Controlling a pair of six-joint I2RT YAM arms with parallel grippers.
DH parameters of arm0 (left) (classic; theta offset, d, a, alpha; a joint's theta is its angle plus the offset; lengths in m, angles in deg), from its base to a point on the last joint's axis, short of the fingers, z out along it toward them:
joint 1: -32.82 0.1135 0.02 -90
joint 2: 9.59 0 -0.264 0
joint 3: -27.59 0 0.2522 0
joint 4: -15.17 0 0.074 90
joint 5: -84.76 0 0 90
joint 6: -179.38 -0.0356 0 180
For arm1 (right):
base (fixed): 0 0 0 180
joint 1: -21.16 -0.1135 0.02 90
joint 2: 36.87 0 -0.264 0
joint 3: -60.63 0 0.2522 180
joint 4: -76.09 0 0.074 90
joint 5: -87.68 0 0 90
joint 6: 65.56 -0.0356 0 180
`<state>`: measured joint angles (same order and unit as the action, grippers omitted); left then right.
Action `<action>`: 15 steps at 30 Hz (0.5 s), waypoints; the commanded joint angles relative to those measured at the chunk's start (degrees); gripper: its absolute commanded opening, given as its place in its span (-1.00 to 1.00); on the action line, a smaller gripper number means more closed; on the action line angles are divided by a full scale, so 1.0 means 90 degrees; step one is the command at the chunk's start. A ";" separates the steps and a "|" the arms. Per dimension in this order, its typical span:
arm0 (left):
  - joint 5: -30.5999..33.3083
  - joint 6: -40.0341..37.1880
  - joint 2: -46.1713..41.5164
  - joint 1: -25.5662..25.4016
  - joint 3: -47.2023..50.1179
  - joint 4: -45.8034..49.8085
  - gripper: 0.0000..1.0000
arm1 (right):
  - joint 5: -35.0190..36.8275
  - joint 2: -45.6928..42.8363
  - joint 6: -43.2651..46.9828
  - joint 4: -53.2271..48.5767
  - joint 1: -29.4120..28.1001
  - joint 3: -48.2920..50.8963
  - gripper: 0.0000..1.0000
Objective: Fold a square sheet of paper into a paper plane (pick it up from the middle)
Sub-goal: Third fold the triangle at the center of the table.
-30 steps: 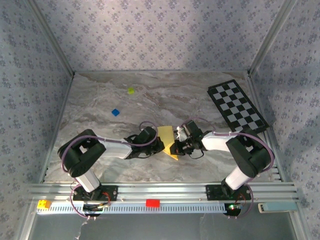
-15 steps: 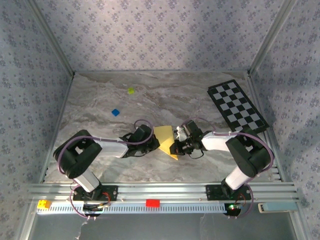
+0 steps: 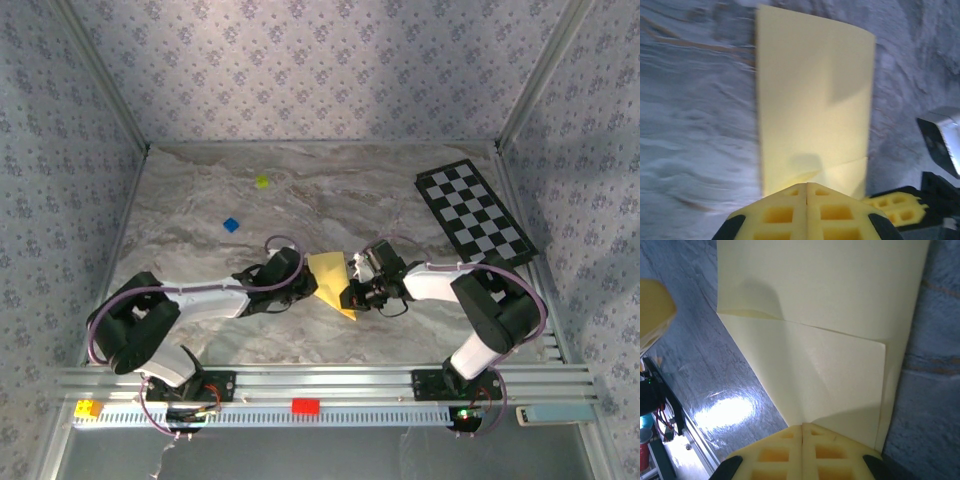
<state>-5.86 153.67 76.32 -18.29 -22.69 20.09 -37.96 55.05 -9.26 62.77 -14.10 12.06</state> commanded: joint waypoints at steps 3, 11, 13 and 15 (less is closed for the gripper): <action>-0.0281 -0.0045 0.0716 -0.0309 -0.0543 -0.0363 -0.93 | 0.0415 0.0216 -0.0093 -0.0716 -0.0007 0.0170 -1.00; -0.0229 0.0464 0.1366 -0.0405 -0.0327 -0.0766 -0.96 | 0.0435 0.0131 -0.0082 -0.0767 -0.0016 0.0235 -1.00; -0.0235 0.0558 0.1473 -0.0405 -0.0220 -0.0785 -0.98 | 0.0431 0.0090 -0.0066 -0.0773 -0.0017 0.0237 -1.00; -0.0238 0.0641 0.1554 -0.0405 -0.0110 -0.0785 -1.00 | 0.0426 0.0044 -0.0067 -0.0765 -0.0016 0.0220 -1.00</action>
<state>-8.18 157.10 88.14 -21.68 -25.96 12.55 -37.89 54.92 -9.65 62.69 -14.10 12.08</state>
